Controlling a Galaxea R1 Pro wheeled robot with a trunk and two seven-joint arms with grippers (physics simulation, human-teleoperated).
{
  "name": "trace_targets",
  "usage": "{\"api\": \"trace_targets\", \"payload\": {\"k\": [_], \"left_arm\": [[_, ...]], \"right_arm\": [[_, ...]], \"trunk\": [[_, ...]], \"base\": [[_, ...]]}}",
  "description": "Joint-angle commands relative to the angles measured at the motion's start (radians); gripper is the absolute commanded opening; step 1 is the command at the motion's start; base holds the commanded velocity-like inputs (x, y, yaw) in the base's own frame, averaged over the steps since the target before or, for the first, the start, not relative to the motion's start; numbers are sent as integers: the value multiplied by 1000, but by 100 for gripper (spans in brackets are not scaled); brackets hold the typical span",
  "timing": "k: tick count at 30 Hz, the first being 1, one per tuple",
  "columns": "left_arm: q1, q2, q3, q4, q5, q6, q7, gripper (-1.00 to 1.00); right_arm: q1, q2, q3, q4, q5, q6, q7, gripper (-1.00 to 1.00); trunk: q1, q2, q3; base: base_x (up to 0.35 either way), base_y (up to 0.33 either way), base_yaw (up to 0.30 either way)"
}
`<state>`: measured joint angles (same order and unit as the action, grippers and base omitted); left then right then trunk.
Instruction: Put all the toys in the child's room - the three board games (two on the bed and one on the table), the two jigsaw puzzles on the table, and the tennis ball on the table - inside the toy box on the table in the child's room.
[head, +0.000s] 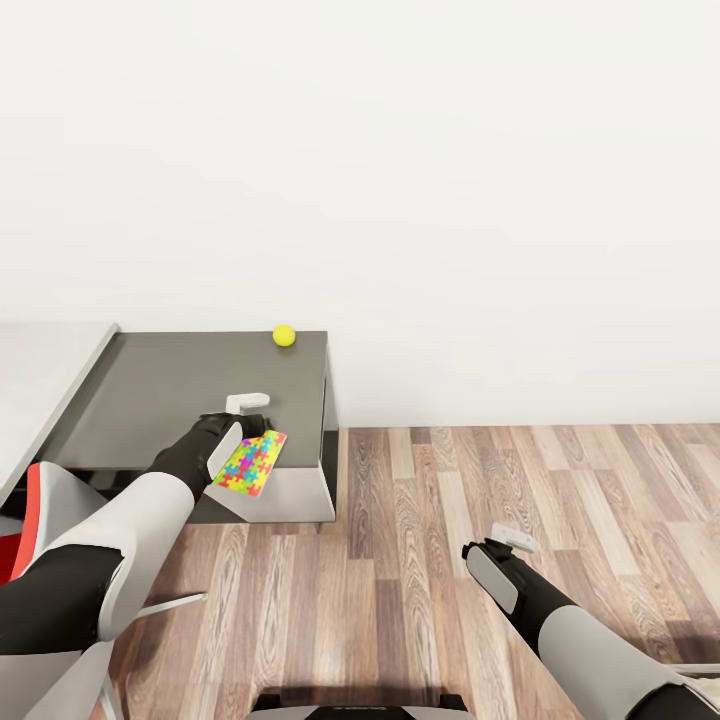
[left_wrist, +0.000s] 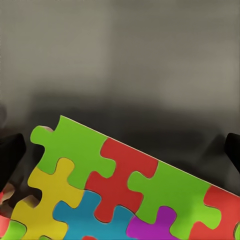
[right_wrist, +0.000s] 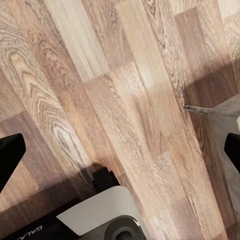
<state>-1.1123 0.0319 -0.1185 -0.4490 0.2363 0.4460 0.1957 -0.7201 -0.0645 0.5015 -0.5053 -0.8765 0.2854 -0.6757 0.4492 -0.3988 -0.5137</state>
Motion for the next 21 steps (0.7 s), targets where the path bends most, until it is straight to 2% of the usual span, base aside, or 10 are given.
{"api": "trace_targets", "payload": {"k": [1,11,21], "left_arm": [[0,2,-6,7,12,4,8,100],[0,4,-6,6,14,-1,10,100],[0,6,-2,5,15,-39,10,100]], "right_arm": [[-1,-1,8,-2,-4,7,-7,100],[-1,-1,8,-1,-4,6,-7,100],[-1,-1,8,-1,-4,6,-7,100]], "trunk": [[1,-1,-2],[1,-1,-2],[1,-1,-2]], "base": [[0,0,0],[0,0,0],[0,0,0]]}}
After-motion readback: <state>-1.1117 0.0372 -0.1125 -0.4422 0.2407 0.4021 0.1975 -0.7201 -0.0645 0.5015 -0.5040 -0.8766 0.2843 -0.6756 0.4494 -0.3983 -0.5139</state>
